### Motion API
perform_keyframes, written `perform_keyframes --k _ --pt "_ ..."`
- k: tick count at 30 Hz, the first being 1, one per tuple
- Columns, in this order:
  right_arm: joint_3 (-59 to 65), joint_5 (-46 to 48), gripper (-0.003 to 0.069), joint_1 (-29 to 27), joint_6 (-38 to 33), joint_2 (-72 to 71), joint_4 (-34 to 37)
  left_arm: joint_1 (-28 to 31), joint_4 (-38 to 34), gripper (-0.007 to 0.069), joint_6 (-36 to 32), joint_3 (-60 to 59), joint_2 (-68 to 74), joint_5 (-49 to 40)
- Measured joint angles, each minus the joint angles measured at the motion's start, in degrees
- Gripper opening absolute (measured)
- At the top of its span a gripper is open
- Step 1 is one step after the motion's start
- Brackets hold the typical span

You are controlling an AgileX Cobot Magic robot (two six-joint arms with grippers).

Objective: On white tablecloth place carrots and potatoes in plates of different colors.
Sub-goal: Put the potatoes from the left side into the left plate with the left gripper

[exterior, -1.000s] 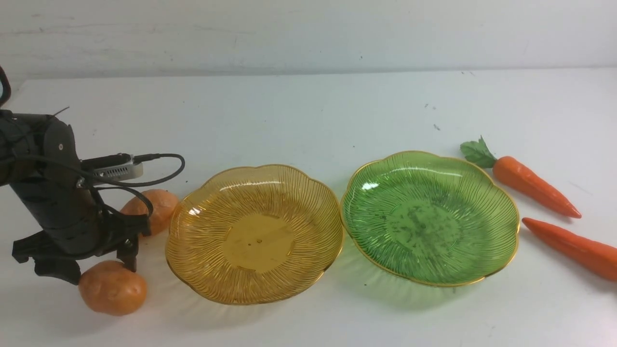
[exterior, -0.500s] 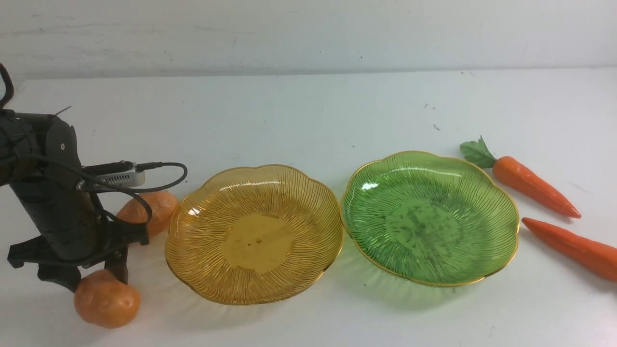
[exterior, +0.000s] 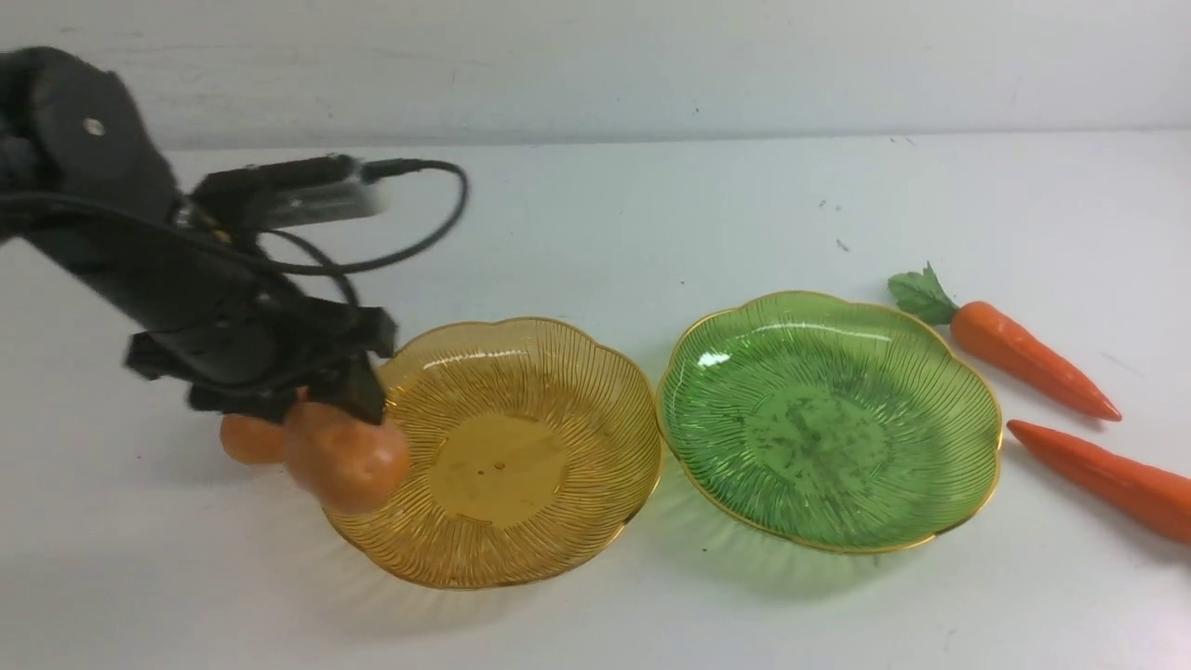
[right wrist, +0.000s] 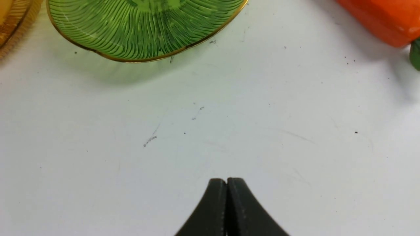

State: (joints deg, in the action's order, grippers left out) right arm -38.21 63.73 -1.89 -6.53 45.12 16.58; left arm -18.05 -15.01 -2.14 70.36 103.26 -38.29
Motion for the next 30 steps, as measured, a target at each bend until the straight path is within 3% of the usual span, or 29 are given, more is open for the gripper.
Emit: perform_keyframes --k 6,8,10,14,15,18,21,24,27,30 --pt "0.0 0.0 -0.0015 0.0 0.0 0.0 0.0 0.0 0.8 0.0681 2.1 1.8 -2.8 -0.8" --pt "0.0 0.0 -0.0015 0.0 -0.1 0.0 0.0 1.0 2.8 0.0630 2.1 4.7 -5.0 -4.2" --pt "0.0 0.0 -0.0015 0.0 -0.7 0.0 0.0 2.6 6.0 0.0535 2.1 7.5 -6.6 -8.2" --pt "0.0 0.0 -0.0015 0.0 -1.2 0.0 0.0 10.0 16.6 0.0154 0.6 10.8 -8.1 -19.6" --pt "0.0 0.0 -0.0015 0.0 -1.2 0.0 0.0 12.1 18.1 0.0091 -0.2 10.8 -7.6 -22.6" --pt "0.0 0.0 -0.0015 0.0 -1.3 0.0 0.0 17.5 18.7 0.0008 -1.1 10.4 -5.8 -27.2" --pt "0.0 0.0 -0.0015 0.0 -1.3 0.0 0.0 19.7 16.1 0.0013 -1.5 10.3 -4.7 -27.5" --pt "0.0 0.0 -0.0015 0.0 -1.3 0.0 0.0 19.7 12.4 0.0066 -2.0 10.3 -4.6 -25.1" --pt "0.0 0.0 -0.0015 0.0 -1.3 0.0 0.0 19.0 10.2 0.0169 -3.6 10.3 -3.6 -20.3" --pt "0.0 0.0 -0.0015 0.0 -1.3 0.0 0.0 18.5 9.9 0.0321 -7.8 10.3 -1.1 -16.7"
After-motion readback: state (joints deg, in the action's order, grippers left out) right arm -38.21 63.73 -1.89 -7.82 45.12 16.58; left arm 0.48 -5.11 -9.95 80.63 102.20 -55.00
